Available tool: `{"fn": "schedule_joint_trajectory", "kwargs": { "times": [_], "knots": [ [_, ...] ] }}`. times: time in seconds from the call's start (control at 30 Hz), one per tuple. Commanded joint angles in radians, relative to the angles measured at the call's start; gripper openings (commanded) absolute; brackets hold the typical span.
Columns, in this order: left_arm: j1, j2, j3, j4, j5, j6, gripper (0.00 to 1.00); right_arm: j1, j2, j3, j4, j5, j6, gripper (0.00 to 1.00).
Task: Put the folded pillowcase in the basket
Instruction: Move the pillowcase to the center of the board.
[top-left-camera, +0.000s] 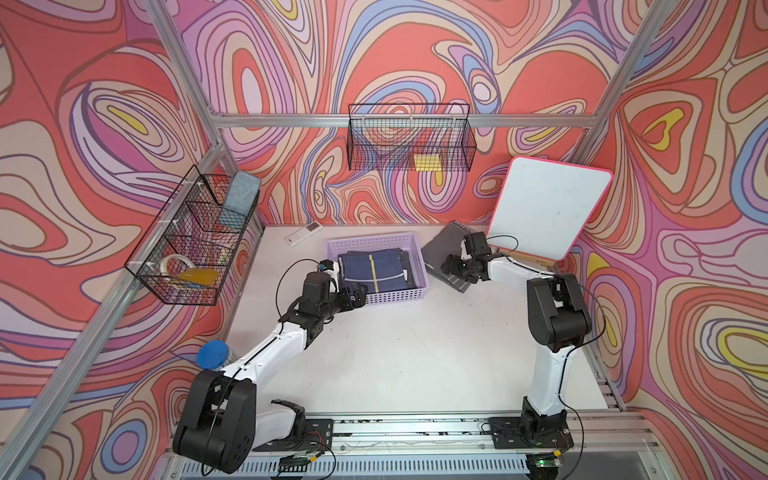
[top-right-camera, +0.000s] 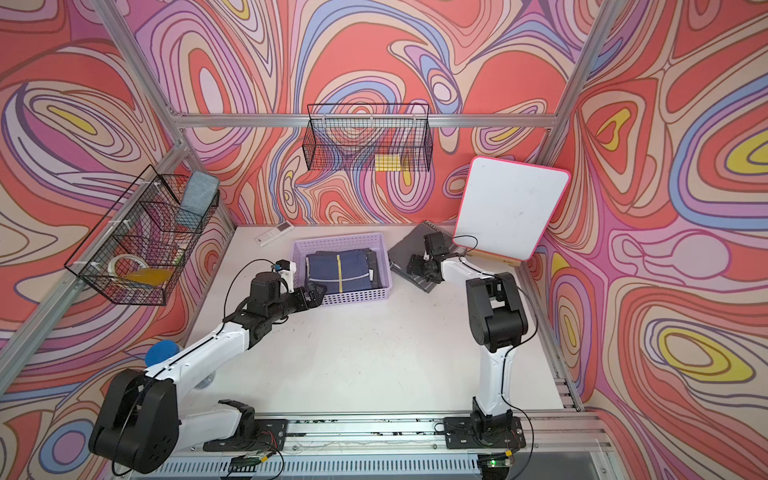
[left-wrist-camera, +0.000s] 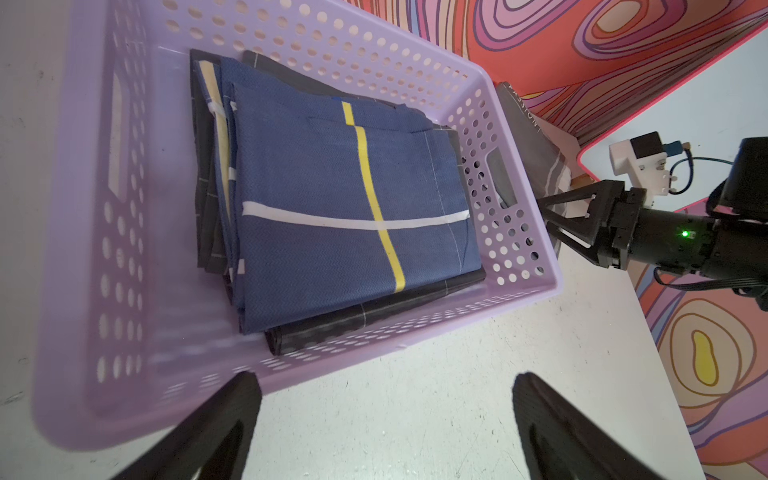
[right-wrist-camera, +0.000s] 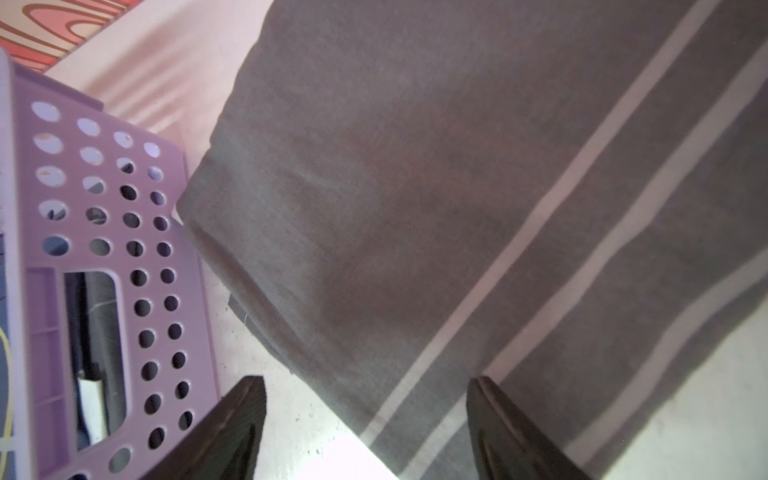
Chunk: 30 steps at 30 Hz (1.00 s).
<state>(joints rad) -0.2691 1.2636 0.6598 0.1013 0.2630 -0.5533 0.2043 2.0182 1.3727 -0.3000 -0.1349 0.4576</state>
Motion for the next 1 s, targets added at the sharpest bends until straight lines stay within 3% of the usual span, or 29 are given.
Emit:
{"fn": "schedule_joint_trajectory", "kwargs": {
  "times": [0.0,0.63,0.97],
  "knots": [
    [-0.003,0.010,0.017,0.009,0.009,0.009,0.99,0.000,0.012,-0.032,0.021,-0.040,0.020,0.78],
    [-0.003,0.003,0.017,0.005,0.013,0.000,0.99,0.000,-0.134,-0.267,-0.032,-0.123,0.062,0.78],
    [-0.006,-0.006,0.014,0.005,0.011,-0.002,0.99,0.001,-0.237,-0.279,-0.071,-0.063,0.015,0.77]
  ]
}}
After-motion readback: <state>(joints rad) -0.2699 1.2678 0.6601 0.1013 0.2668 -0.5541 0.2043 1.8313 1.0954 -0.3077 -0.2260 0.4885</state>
